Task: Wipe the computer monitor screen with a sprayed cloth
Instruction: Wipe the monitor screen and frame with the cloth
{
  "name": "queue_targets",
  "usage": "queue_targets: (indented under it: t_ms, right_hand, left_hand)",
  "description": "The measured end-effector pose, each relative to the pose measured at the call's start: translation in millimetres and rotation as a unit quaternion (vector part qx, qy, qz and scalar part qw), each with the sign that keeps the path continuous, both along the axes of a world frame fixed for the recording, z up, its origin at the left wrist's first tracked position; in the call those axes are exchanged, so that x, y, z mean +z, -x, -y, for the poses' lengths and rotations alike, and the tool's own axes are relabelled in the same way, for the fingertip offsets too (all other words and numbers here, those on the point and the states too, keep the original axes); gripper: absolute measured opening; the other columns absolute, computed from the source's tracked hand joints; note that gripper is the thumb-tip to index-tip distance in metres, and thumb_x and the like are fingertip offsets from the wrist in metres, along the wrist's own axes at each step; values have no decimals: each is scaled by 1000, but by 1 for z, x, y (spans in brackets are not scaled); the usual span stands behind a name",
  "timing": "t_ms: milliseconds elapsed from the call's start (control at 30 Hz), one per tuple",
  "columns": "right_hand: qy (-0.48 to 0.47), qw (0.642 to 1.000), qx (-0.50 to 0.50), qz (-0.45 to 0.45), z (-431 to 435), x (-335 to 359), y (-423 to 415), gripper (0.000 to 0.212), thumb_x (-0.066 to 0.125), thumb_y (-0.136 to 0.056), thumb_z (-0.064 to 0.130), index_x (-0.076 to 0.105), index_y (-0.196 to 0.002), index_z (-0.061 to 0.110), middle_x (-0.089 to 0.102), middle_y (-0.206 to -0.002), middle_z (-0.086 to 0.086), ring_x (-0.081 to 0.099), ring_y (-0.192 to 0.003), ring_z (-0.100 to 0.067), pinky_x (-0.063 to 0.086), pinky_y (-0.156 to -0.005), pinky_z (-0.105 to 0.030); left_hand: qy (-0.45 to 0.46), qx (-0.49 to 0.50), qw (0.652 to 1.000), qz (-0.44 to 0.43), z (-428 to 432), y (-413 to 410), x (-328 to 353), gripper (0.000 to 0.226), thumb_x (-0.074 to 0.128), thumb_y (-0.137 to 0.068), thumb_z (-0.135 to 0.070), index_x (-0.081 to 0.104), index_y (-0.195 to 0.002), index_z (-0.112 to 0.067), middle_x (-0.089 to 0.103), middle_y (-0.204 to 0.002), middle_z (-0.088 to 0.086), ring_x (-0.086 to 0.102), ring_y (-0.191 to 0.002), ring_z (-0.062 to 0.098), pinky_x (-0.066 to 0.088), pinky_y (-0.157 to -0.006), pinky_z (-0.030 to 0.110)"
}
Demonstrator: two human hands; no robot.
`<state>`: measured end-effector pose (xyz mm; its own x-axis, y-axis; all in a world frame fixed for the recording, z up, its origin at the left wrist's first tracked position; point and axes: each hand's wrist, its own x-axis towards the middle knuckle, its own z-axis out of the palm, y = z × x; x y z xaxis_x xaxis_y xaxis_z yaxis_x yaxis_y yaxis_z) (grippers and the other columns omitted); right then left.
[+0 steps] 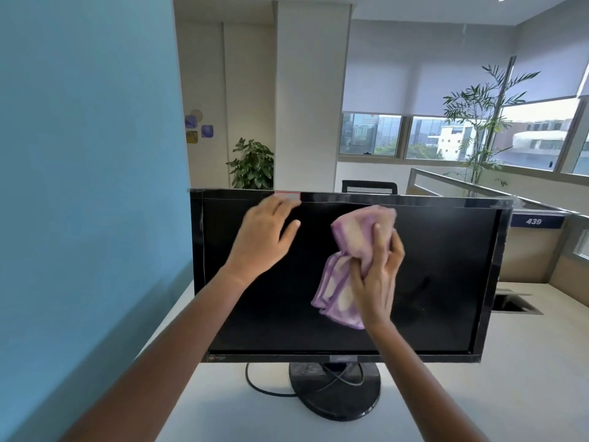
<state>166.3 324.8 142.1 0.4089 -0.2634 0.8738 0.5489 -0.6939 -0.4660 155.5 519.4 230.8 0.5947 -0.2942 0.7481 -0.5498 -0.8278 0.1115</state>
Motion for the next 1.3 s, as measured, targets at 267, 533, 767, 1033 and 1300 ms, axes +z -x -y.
queue_targets:
  t_ms: [267,533,767,1033,1300]
  right_hand:
    - [-61,989,-125,-57,-3,14,-42,71,32,-86,41,8,-147,12,8,-156,-15,2,-144,-34,9,-116,-55]
    - [74,989,-118,-49,-114,7,-44,67,28,-93,43,6,-145,6,9,-153,-16,9,-142,-36,16,-116,-52]
    - [251,962,-110,-2,-204,-7,-44,60,36,-94,40,15,-146,18,16,-156,-5,8,-144,-26,23,-114,-48]
    - [389,906,-144,82,-140,-2,-54,46,42,-93,39,38,-138,27,31,-147,1,25,-138,-24,25,-113,-51]
    - [389,894,-213,65,4,6,-57,56,28,-97,45,5,-147,32,-13,-157,13,1,-145,-21,11,-116,-47]
  left_hand:
    - [-27,141,990,-17,-66,-35,8,46,27,-99,-31,32,-141,-13,36,-149,7,18,-144,23,6,-118,46]
    - [60,25,998,-3,-75,-32,15,61,9,-91,-31,55,-122,-4,60,-123,13,49,-119,27,28,-110,39]
    - [27,36,999,-8,-77,-32,16,70,4,-86,-37,54,-122,-5,58,-128,11,48,-122,24,27,-111,36]
    - [27,98,995,19,-61,-30,10,72,5,-84,-44,51,-125,-6,56,-129,13,45,-126,26,25,-115,40]
    - [2,102,995,20,-12,-35,0,75,4,-84,-49,38,-137,-8,40,-147,11,23,-142,24,11,-118,42]
